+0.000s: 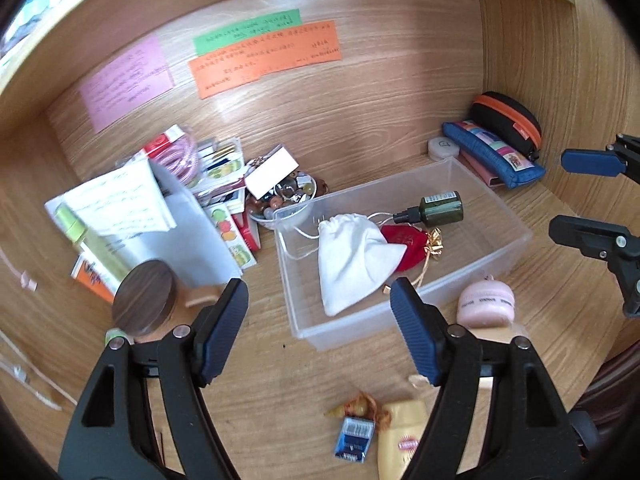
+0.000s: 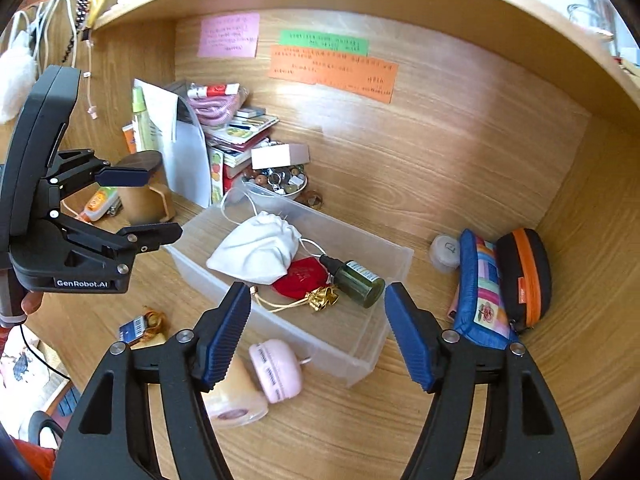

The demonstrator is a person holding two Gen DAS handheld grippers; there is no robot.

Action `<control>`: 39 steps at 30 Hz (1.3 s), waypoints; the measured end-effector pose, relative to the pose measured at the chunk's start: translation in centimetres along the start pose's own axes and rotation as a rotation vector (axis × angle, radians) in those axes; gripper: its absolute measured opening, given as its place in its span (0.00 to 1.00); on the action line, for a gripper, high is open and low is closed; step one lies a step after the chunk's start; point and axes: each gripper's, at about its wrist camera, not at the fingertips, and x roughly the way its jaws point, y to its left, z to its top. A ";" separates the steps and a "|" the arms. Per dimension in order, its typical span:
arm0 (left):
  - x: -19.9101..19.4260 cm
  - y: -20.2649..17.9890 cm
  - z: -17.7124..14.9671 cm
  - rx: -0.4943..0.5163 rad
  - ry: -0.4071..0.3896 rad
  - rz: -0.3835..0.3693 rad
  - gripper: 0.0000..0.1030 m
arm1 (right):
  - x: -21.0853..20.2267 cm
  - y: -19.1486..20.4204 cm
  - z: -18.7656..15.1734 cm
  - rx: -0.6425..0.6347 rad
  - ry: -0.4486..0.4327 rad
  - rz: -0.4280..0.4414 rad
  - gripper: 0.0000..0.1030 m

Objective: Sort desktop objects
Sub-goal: 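Move both grippers toward the cream jar and gold sunscreen bottle on the desk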

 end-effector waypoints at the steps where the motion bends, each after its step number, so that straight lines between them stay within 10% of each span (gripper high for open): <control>1: -0.5 0.0 -0.4 -0.009 -0.004 -0.004 0.71 | -0.4 0.2 -0.3 0.001 -0.006 0.000 0.64; 3: -1.3 0.1 -1.2 -0.022 -0.010 -0.008 0.72 | -1.3 0.4 -0.9 0.006 -0.014 0.006 0.64; 6: -2.7 0.2 -2.6 -0.043 -0.041 -0.006 0.99 | -2.2 0.8 -1.8 0.012 -0.021 0.014 0.64; 25: -0.9 -2.8 -12.7 -0.073 0.118 -0.112 0.99 | -0.6 2.9 -9.8 0.073 0.068 0.106 0.64; 39: 2.2 -3.8 -14.5 -0.128 0.250 -0.263 0.70 | 4.8 3.9 -12.2 0.120 0.194 0.241 0.65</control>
